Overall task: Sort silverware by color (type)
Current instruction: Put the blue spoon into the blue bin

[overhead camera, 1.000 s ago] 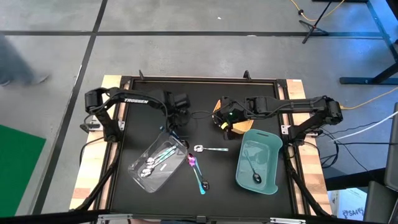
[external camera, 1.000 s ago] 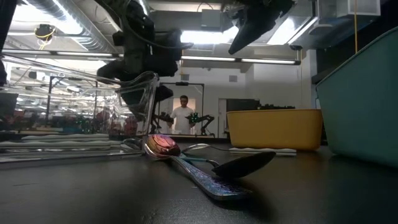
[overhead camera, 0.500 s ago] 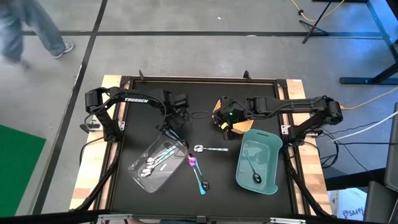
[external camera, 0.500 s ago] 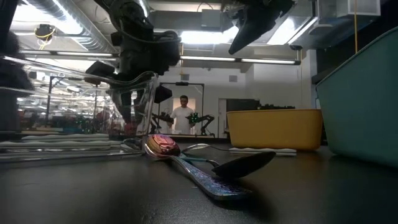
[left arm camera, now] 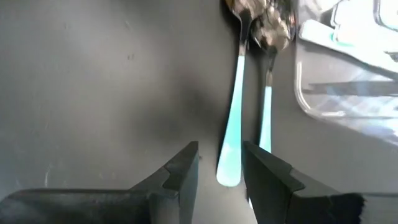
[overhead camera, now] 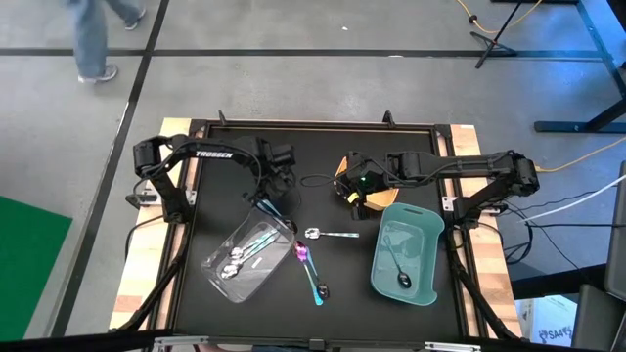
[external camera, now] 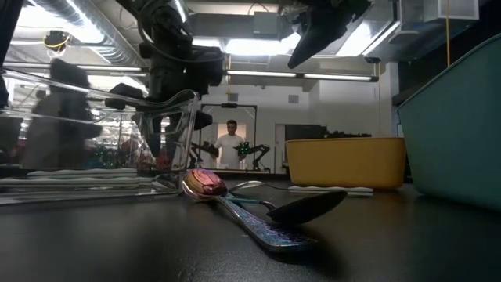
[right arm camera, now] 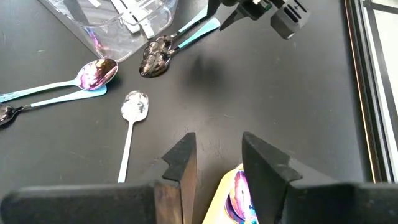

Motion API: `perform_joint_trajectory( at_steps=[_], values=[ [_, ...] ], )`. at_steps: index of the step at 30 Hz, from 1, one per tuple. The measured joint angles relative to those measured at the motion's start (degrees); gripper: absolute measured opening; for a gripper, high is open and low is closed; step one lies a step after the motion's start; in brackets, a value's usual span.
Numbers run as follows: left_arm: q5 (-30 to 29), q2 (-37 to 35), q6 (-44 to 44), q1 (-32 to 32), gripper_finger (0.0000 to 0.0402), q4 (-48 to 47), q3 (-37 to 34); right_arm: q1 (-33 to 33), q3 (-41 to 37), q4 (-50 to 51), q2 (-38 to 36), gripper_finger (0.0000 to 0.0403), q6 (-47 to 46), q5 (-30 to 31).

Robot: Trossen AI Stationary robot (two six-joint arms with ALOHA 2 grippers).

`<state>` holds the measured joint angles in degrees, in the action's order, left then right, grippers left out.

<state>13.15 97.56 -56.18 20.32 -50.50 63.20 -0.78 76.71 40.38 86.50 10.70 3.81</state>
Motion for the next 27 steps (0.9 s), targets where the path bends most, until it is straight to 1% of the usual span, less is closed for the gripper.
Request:
perform_joint_trajectory(
  at_steps=[10,13,15,22,27],
  values=[
    [0.08,0.00,0.02,2.66,0.0116,0.05,0.00,0.00,0.00,0.02,0.00,0.0115,0.02,0.00],
    [3.50,0.00,0.02,2.69,0.0116,0.93,-0.29,0.00,0.00,0.04,0.00,0.0115,0.02,0.00],
    [5.04,0.00,0.02,2.64,0.0116,2.81,-1.57,0.00,0.00,0.04,0.00,0.0115,0.03,0.02],
    [5.04,0.00,0.02,1.85,0.0116,8.64,-7.10,0.00,0.00,0.02,0.00,0.0115,0.07,0.02],
    [6.81,-0.04,0.08,1.81,0.0116,10.46,-8.36,0.00,0.00,0.01,0.00,0.0115,0.09,0.02]
  ],
)
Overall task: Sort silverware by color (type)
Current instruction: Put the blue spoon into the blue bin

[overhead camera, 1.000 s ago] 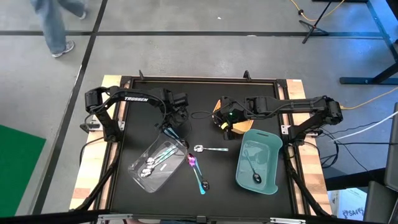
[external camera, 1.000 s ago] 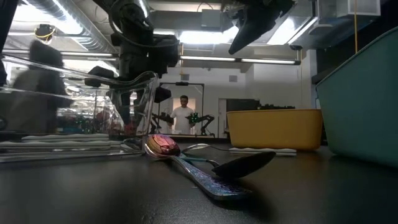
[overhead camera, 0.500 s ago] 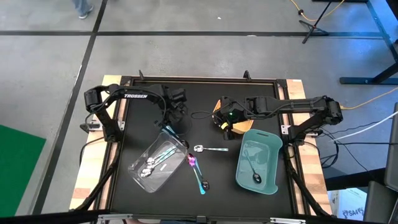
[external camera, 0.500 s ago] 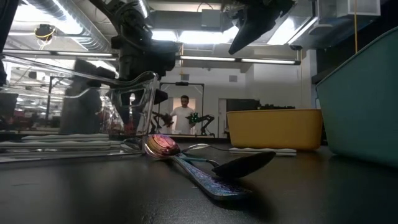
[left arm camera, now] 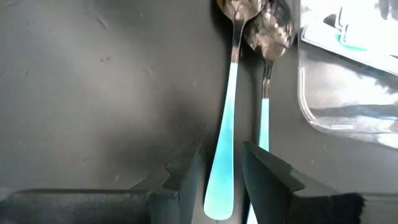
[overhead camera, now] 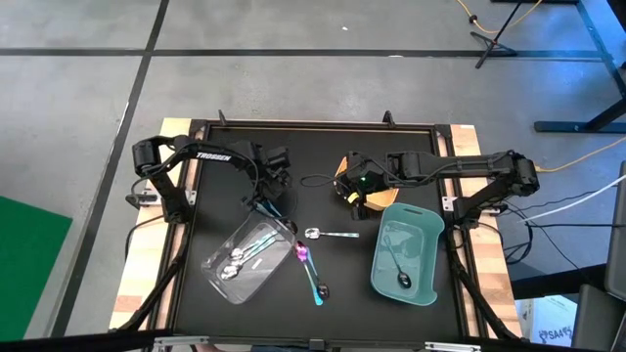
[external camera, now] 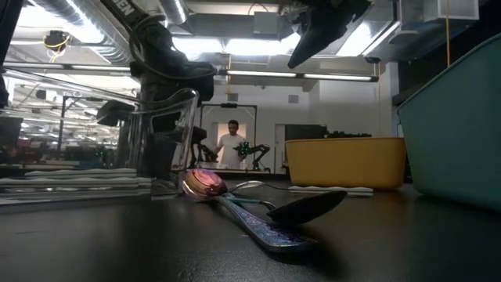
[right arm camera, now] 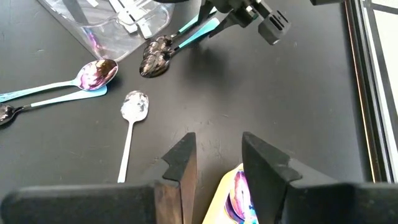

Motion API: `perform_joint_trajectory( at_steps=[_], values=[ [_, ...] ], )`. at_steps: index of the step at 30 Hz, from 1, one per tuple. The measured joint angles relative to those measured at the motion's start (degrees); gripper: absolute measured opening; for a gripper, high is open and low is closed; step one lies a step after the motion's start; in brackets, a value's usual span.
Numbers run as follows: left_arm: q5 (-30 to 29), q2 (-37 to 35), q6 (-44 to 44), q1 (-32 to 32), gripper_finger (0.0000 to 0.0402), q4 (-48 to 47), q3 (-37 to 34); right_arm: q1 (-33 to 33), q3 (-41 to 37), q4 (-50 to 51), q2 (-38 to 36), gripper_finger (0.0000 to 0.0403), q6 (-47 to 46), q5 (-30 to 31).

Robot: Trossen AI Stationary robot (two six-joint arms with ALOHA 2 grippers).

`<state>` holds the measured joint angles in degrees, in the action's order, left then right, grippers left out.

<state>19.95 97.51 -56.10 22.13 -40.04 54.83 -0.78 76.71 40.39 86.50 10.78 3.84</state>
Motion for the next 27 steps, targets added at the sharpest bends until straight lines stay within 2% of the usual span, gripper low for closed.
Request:
perform_joint_trajectory(
  at_steps=[9,16,23,27],
  values=[
    [0.58,0.00,0.07,-0.28,0.0116,0.47,-0.03,0.00,0.00,0.01,0.00,0.0115,0.00,0.00],
    [2.61,0.04,0.07,-2.89,0.0116,0.49,-0.03,0.00,0.00,0.01,0.00,0.0115,0.00,0.00],
    [-1.58,0.04,0.03,-3.85,0.0116,0.50,-0.03,0.00,0.00,0.01,0.00,0.0115,0.00,0.00],
    [-1.06,0.04,0.03,-2.43,0.0116,0.54,-0.03,0.00,0.00,0.01,0.00,0.0115,0.00,0.00]
  ],
)
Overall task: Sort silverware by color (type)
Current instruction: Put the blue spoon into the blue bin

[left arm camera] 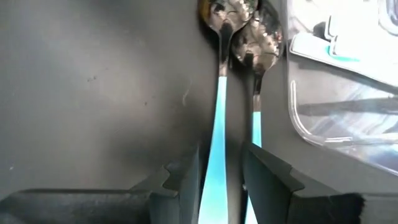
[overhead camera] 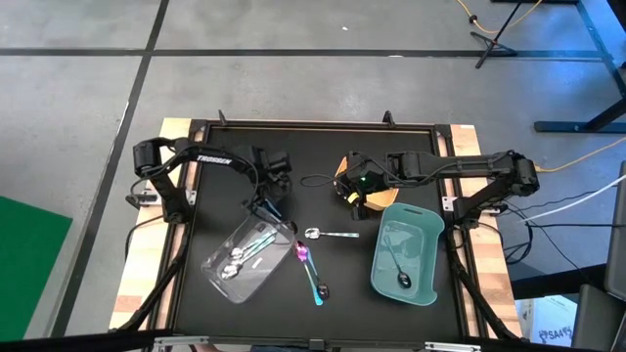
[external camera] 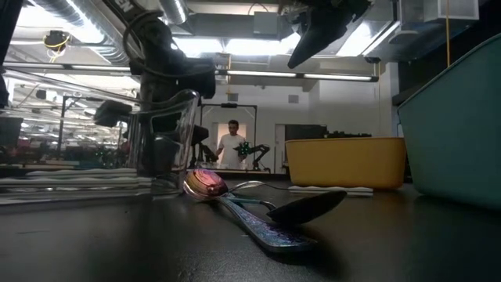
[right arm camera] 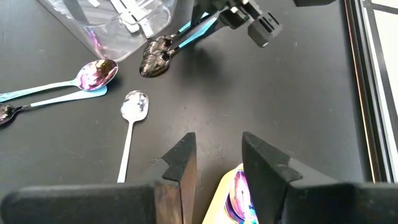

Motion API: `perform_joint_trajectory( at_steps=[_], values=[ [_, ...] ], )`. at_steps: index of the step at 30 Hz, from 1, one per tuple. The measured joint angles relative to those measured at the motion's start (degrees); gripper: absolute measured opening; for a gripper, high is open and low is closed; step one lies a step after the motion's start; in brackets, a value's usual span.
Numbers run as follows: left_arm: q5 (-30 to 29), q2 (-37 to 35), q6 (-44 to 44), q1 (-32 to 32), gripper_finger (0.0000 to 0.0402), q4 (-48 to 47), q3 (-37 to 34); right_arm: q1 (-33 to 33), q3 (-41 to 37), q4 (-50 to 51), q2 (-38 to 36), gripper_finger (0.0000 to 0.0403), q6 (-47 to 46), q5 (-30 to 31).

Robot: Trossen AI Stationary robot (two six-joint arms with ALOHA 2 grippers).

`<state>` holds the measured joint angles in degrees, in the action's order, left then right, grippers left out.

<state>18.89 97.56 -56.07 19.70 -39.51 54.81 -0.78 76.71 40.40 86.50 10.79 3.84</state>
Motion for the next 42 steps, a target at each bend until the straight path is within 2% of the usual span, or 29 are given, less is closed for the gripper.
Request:
perform_joint_trajectory(
  at_steps=[4,9,16,23,27,42],
  values=[
    [1.00,-0.03,0.04,1.04,0.0116,-0.02,0.00,0.00,0.00,0.02,0.00,0.0115,0.00,0.00],
    [6.60,-2.00,0.05,1.44,0.0116,0.00,0.07,0.00,0.00,0.02,0.00,0.0115,0.00,0.00],
    [3.39,-3.58,-0.03,4.28,0.0116,-0.02,0.07,0.00,0.00,0.04,0.00,0.0115,0.00,0.00],
    [-3.43,-3.58,-0.07,6.88,0.0116,0.60,0.07,0.00,0.00,0.11,0.00,0.0115,0.00,0.00],
    [-5.60,-3.58,-0.11,7.08,0.0116,4.32,-1.77,0.00,0.00,0.13,0.00,0.0115,0.01,0.00],
    [-2.82,-3.58,0.05,2.79,0.0116,9.81,-6.51,0.00,0.00,0.15,0.00,0.0115,0.04,0.00]
  ],
)
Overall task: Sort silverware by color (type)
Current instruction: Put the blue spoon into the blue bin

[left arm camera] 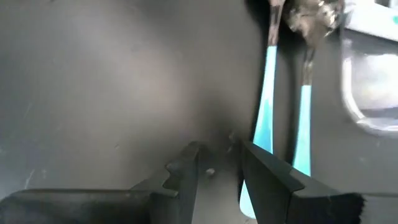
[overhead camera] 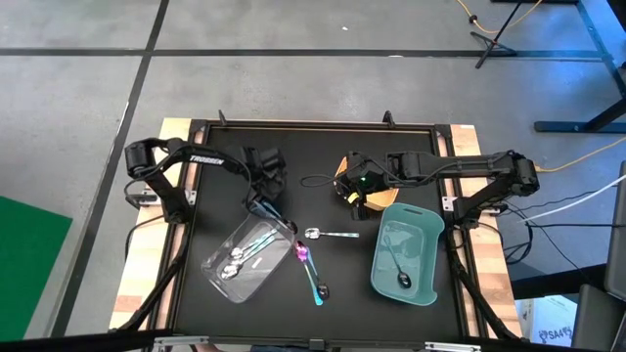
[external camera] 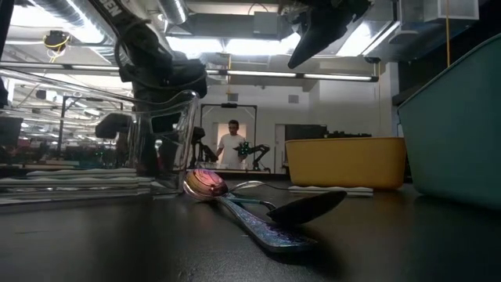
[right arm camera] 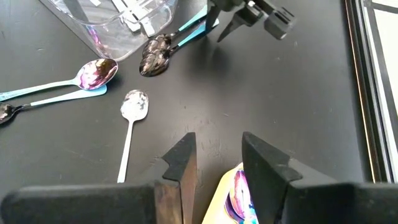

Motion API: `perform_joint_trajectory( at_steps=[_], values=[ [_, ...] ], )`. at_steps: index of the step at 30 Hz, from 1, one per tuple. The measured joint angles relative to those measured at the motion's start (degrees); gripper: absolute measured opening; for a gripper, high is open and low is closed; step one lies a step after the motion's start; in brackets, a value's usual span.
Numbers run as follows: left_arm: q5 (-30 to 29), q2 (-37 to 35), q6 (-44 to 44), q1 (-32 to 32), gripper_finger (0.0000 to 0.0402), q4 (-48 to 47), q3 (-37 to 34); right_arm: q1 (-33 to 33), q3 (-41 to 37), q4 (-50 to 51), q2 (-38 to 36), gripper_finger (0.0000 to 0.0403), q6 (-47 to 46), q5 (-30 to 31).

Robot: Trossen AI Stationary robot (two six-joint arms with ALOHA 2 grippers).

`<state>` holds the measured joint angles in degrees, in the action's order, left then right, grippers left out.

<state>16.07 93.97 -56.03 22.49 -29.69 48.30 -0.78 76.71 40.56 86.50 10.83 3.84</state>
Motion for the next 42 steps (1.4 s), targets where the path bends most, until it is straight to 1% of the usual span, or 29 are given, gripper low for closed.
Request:
perform_joint_trajectory(
  at_steps=[4,9,13,15,20,26,31,38,42],
  values=[
    [2.08,0.01,0.31,-1.01,0.0116,0.21,-0.03,0.01,0.00,0.00,0.00,0.0115,-0.01,0.00],
    [2.35,0.01,1.41,-1.58,0.0116,0.73,-0.03,0.00,0.00,0.00,0.00,0.0115,-0.02,0.00],
    [6.43,0.02,2.40,-1.58,0.0116,1.00,-0.03,0.02,0.00,-0.02,0.00,0.0115,-0.02,0.00],
    [7.44,0.02,2.49,-1.67,0.0116,0.97,-0.03,0.00,0.00,0.00,0.00,0.0115,-0.02,0.00],
    [5.38,0.13,2.51,-1.69,0.0116,0.94,-0.03,0.01,0.00,0.00,0.00,0.0115,-0.02,0.00],
    [5.11,0.25,2.38,-2.00,0.0116,1.17,-1.27,0.02,0.00,0.00,0.00,0.0115,-0.02,-0.02],
    [4.61,0.09,0.10,-2.91,0.0116,1.41,-2.21,0.01,0.00,0.00,0.00,0.0115,-0.02,0.00],
    [4.55,0.11,0.37,-3.18,0.0116,2.25,-2.28,0.01,0.00,0.00,0.01,0.0115,-0.02,0.00],
    [6.62,0.07,0.35,-3.18,0.0116,2.48,-2.38,0.00,0.00,0.00,0.00,0.0115,-0.02,0.00]
  ],
)
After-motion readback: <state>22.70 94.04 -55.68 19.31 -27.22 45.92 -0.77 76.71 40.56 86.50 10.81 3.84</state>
